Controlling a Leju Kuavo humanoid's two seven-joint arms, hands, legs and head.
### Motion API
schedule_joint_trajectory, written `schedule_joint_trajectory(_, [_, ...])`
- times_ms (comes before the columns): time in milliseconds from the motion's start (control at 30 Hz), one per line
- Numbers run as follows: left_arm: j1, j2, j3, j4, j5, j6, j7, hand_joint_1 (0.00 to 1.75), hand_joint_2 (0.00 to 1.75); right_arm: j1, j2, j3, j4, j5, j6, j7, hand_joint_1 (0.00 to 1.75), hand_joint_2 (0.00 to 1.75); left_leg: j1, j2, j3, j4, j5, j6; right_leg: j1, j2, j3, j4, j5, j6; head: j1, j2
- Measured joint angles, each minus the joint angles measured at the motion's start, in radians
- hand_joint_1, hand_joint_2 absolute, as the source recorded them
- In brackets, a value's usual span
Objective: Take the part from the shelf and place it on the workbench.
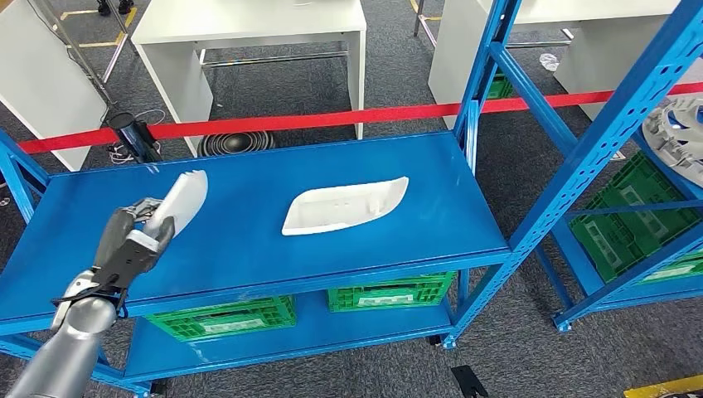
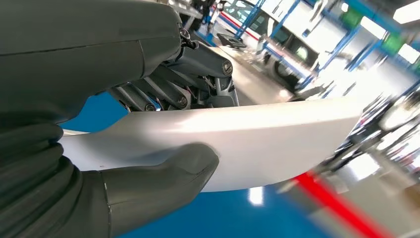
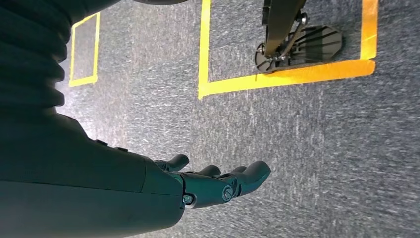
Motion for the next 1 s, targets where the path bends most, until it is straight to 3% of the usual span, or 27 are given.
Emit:
schedule_joint_trajectory(333, [0.217,0.024,0.204,-0.431,0.195,-0.034,0.0,1.75,1.75,0.007,-0.017,-0.001,0.0,0.017,0.001,-0.012,0.0,1.75,-0.003,0.0,0.0,0.0,-0.002,0.002,-0.002,0.0,0.0,-0.001,-0.001,0.002,0.0,0.0])
schedule_joint_trajectory(467, [0.272,0.028,0.245,-0.53,0.233,-0.064,0.001,1.75,1.75,0.007,-0.019,-0.001,0.0,0.019,0.001,-0.012,0.0,1.75,-0.006,-0.001,-0.001,0.003,-0.004,0.007,-0.006,-0.001,0.002,-0.001,-0.002,0.008,0.0,0.0])
schedule_joint_trajectory(533, [0.308,0.027,0.268,-0.582,0.322,-0.142,-0.002,1.75,1.75,0.006,-0.019,-0.001,0.0,0.025,0.001,-0.011,0.0,1.75,-0.008,0.0,-0.001,0.005,-0.007,0.01,-0.008,0.0,0.003,-0.001,-0.003,0.011,0.0,0.0])
schedule_joint_trajectory(667, [0.433,0.002,0.346,-0.734,0.559,-0.389,0.033,1.75,1.75,0.008,-0.018,-0.001,0.0,0.044,0.002,0.003,0.0,1.75,-0.011,0.004,0.0,0.006,-0.009,0.023,-0.013,0.004,0.005,-0.004,-0.003,0.023,0.0,0.0])
schedule_joint_trajectory(733, [0.493,-0.024,0.381,-0.808,0.636,-0.494,0.054,1.75,1.75,0.009,-0.019,-0.001,0.0,0.05,0.001,0.007,0.0,1.75,-0.007,0.007,0.005,-0.003,-0.001,0.033,-0.012,0.002,0.0,0.016,-0.022,0.029,0.001,0.0])
schedule_joint_trajectory(767, [0.518,-0.039,0.393,-0.84,0.667,-0.538,0.064,1.75,1.75,0.008,-0.019,-0.001,0.0,0.052,0.001,0.006,0.0,1.75,-0.004,0.008,0.006,-0.008,0.001,0.037,-0.011,0.0,-0.013,0.051,-0.049,0.029,0.001,0.0])
schedule_joint_trajectory(833, [0.562,-0.071,0.411,-0.896,0.722,-0.609,0.086,1.75,1.75,0.008,-0.02,-0.001,0.0,0.055,0.003,0.0,0.0,1.75,-0.004,0.009,0.004,-0.008,0.003,0.042,-0.01,-0.003,-0.063,0.174,-0.121,0.028,0.002,0.0])
schedule_joint_trajectory(867, [0.581,-0.088,0.417,-0.919,0.746,-0.636,0.096,1.75,1.75,0.008,-0.021,-0.001,0.0,0.057,0.004,-0.005,0.0,1.75,-0.005,0.009,0.002,-0.007,0.003,0.042,-0.009,-0.002,-0.087,0.235,-0.147,0.028,0.002,0.0])
schedule_joint_trajectory(900, [0.598,-0.105,0.421,-0.939,0.769,-0.659,0.105,1.75,1.75,0.008,-0.024,-0.001,0.0,0.059,0.004,-0.01,0.0,1.75,-0.006,0.009,-0.001,-0.004,0.003,0.042,-0.009,-0.002,-0.096,0.266,-0.153,0.028,0.002,0.0])
schedule_joint_trajectory(933, [0.61,-0.12,0.425,-0.956,0.79,-0.68,0.112,1.75,1.75,0.008,-0.026,-0.001,0.0,0.061,0.005,-0.014,0.0,1.75,-0.006,0.009,-0.005,0.0,0.004,0.042,-0.008,-0.003,-0.089,0.263,-0.141,0.026,0.003,0.0])
schedule_joint_trajectory(1000, [0.626,-0.146,0.43,-0.982,0.818,-0.714,0.117,1.75,1.75,0.005,-0.034,-0.001,0.0,0.066,0.003,-0.014,0.0,1.75,-0.005,0.007,-0.013,0.009,0.005,0.039,-0.008,-0.003,-0.02,0.148,-0.087,0.021,0.003,0.0])
